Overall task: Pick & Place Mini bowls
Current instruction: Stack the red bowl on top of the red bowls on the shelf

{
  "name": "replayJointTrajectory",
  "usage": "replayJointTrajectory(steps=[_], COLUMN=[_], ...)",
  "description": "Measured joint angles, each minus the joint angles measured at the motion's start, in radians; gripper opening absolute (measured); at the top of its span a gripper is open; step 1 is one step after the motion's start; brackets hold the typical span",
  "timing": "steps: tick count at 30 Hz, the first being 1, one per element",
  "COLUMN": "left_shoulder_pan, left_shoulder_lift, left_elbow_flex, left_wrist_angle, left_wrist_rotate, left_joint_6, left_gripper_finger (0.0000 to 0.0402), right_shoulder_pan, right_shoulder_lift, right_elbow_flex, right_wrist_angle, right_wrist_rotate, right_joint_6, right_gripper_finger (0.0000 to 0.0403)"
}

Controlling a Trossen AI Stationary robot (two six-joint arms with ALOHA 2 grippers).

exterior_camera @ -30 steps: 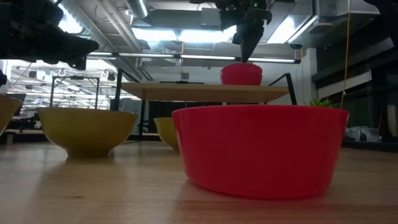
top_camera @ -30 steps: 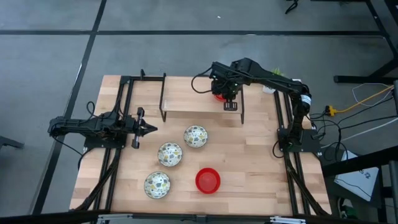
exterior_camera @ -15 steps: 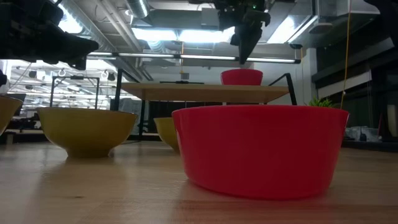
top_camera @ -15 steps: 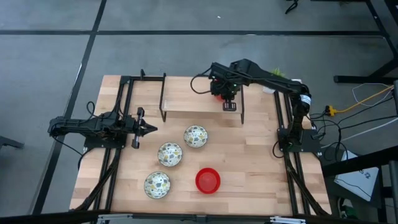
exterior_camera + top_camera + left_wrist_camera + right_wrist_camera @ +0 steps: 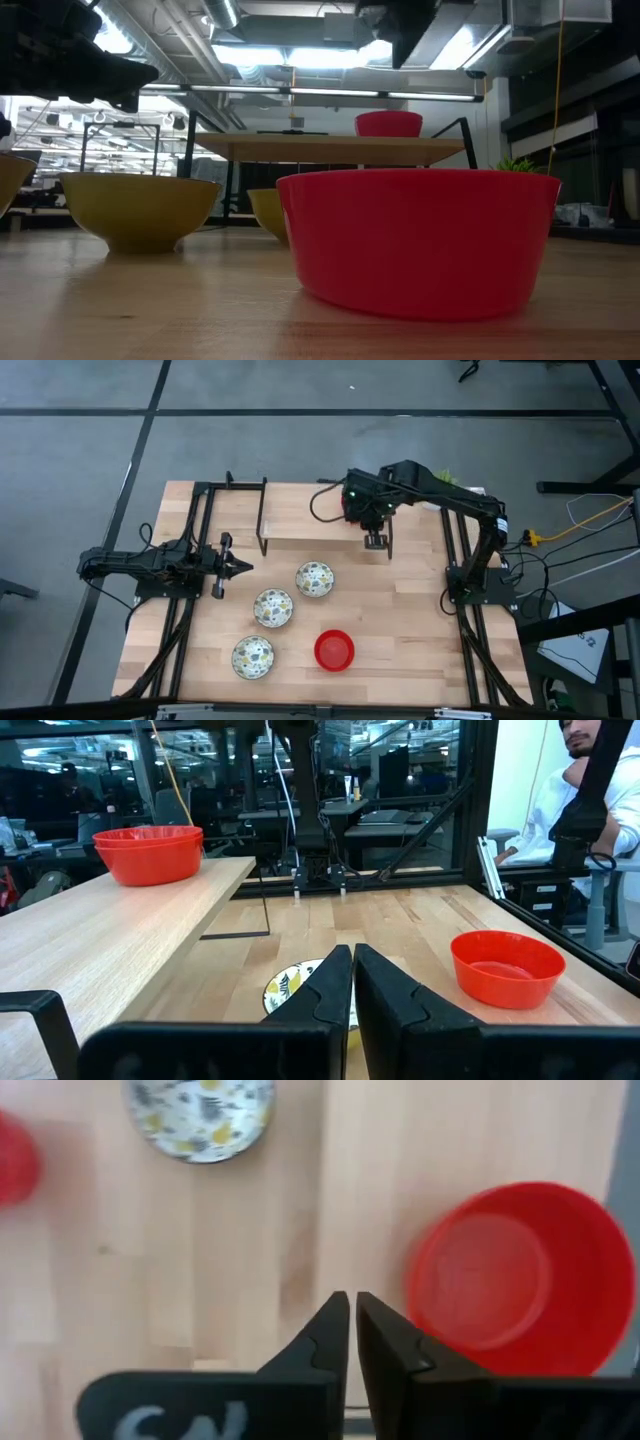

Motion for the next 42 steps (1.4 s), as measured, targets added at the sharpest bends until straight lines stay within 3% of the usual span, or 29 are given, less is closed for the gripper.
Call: replayJointTrajectory(steps=[20, 31, 42], left_shoulder_pan=[0.000, 0.000, 0.000], left_shoulder_lift=[0.000, 0.000, 0.000], left_elbow_flex=[0.000, 0.000, 0.000], left_wrist_angle=[0.000, 0.000, 0.000], left_wrist_rotate=[0.000, 0.000, 0.000], left_joint_6=[0.000, 0.000, 0.000], left_gripper_finger=[0.0008, 0.0011, 0.0011], right_shoulder_pan=[0.428, 0.638, 0.750], right_shoulder_lift=[-0.007, 0.106, 0.241], right_elbow_flex=[-0.014, -0.015, -0.015], right_wrist_angle=[-0.039, 0.005, 0.139], right_wrist_rotate=[-0.006, -0.006, -0.005], right_joint_6=[0.313, 0.325, 0.325], right_gripper_finger=[0.0139, 0.0143, 0.0143])
